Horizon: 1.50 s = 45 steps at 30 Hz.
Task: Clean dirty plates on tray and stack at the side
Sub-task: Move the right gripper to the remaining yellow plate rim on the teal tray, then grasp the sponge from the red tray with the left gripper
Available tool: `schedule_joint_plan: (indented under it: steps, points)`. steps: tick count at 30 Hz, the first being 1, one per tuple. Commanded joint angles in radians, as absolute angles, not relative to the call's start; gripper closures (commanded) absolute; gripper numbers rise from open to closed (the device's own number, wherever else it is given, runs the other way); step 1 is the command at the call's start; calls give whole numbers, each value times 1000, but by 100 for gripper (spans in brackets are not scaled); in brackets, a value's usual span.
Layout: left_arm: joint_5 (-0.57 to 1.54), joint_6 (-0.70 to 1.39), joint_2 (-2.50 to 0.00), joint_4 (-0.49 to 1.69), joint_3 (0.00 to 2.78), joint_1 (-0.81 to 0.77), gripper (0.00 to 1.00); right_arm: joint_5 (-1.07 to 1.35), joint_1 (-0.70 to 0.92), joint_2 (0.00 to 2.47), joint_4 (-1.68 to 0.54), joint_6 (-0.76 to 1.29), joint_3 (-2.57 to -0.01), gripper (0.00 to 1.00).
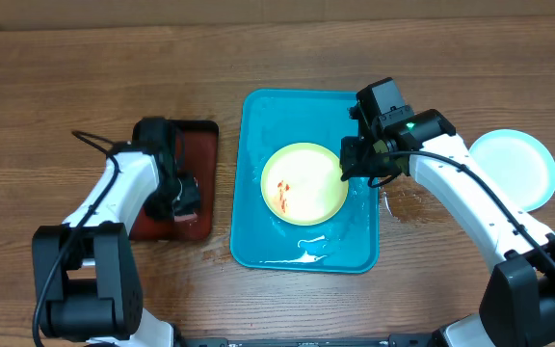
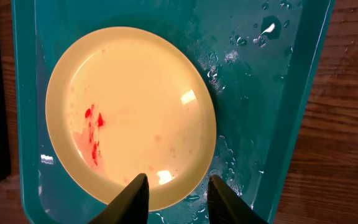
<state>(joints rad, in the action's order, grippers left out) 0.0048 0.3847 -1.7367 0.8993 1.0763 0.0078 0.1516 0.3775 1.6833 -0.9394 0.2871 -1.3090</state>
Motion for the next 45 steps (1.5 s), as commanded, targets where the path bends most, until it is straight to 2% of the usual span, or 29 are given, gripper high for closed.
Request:
schedule_joint_plan:
  steps: [1,5,11,12,14,15,20,23,28,32,37,42,45]
  points:
    - [-39,378,-1732,910,1161,7,36,147,377,1681,-938,280,-1316,67]
    - [-78,366,-1737,857,1144,6,35,147,377,1681,-937,280,-1316,67]
    - [-74,367,-1774,759,1048,6,48,147,377,1681,-937,280,-1316,67]
    - [-63,366,-1785,752,1037,6,56,146,377,1681,-937,280,-1316,67]
    - [-43,366,-1815,755,1032,6,87,117,377,1681,-937,281,-1316,67]
    - [-31,366,-1826,756,1032,6,96,92,377,1681,-937,281,-1316,67]
    - [-21,366,-1813,809,1061,11,96,-83,355,1681,-938,379,-1316,63]
    - [-25,362,-1779,882,1135,13,96,-50,306,1685,-936,430,-1316,62]
    - [-38,330,-1713,1003,1280,13,96,242,274,1723,-918,192,-1311,63]
    - [-61,308,-1673,1090,1396,14,96,232,299,1760,-889,182,-1277,57]
    - [-59,262,-1653,1172,1504,14,95,185,335,1827,-817,205,-1249,54]
    - [-59,253,-1653,1211,1560,14,96,183,379,1890,-766,217,-1233,59]
    - [-57,253,-1653,1213,1563,13,96,146,397,1932,-740,269,-1220,69]
